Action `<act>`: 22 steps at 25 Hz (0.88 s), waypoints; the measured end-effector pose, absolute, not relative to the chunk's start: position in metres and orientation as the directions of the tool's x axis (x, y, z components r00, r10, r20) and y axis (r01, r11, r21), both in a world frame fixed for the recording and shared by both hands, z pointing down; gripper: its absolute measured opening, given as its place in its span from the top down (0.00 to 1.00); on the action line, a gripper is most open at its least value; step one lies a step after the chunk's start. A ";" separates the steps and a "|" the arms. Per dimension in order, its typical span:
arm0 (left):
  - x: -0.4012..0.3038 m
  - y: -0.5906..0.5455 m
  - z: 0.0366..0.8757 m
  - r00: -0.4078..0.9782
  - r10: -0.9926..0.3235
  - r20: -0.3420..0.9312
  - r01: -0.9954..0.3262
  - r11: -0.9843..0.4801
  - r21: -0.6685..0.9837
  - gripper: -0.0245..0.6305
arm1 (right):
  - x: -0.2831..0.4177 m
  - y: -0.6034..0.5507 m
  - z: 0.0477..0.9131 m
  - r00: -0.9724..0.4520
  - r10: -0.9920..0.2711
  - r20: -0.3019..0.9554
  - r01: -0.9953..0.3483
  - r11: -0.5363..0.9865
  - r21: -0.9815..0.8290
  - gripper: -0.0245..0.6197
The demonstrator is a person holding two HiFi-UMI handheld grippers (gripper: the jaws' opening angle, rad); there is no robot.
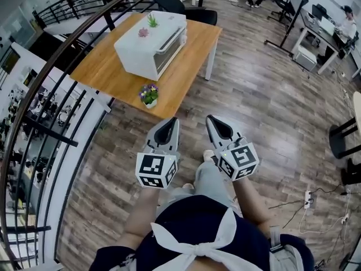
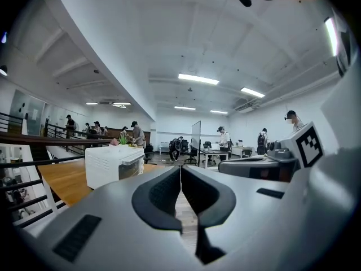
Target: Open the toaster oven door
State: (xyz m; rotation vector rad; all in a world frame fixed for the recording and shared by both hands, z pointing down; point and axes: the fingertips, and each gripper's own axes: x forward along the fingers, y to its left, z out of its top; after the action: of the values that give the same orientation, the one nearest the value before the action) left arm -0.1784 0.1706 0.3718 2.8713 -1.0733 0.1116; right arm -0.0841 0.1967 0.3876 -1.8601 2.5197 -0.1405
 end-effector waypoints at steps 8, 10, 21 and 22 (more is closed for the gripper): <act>-0.167 0.137 0.374 0.717 -0.689 0.107 -0.694 -0.720 0.023 0.93 | -0.070 0.163 0.390 -0.334 -0.940 0.064 -0.942 0.331 -0.051 0.94; -0.163 0.125 0.373 0.709 -0.697 0.107 -0.702 -0.712 0.010 0.93 | -0.066 0.150 0.387 -0.353 -0.933 0.061 -0.935 0.351 -0.043 0.90; -0.125 0.049 0.368 0.655 -0.744 0.133 -0.740 -0.667 -0.088 0.60 | -0.024 0.069 0.373 -0.440 -0.895 0.076 -0.897 0.442 0.020 0.69; -0.123 0.041 0.367 0.647 -0.751 0.132 -0.747 -0.659 -0.087 0.60 | -0.020 0.061 0.372 -0.446 -0.892 0.077 -0.893 0.450 0.029 0.68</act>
State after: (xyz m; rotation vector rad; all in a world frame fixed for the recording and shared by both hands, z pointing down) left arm -0.1230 0.0410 0.3669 2.8733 -1.3072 0.2482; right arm -0.0199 0.0611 0.3719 -1.6921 2.7430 -0.0253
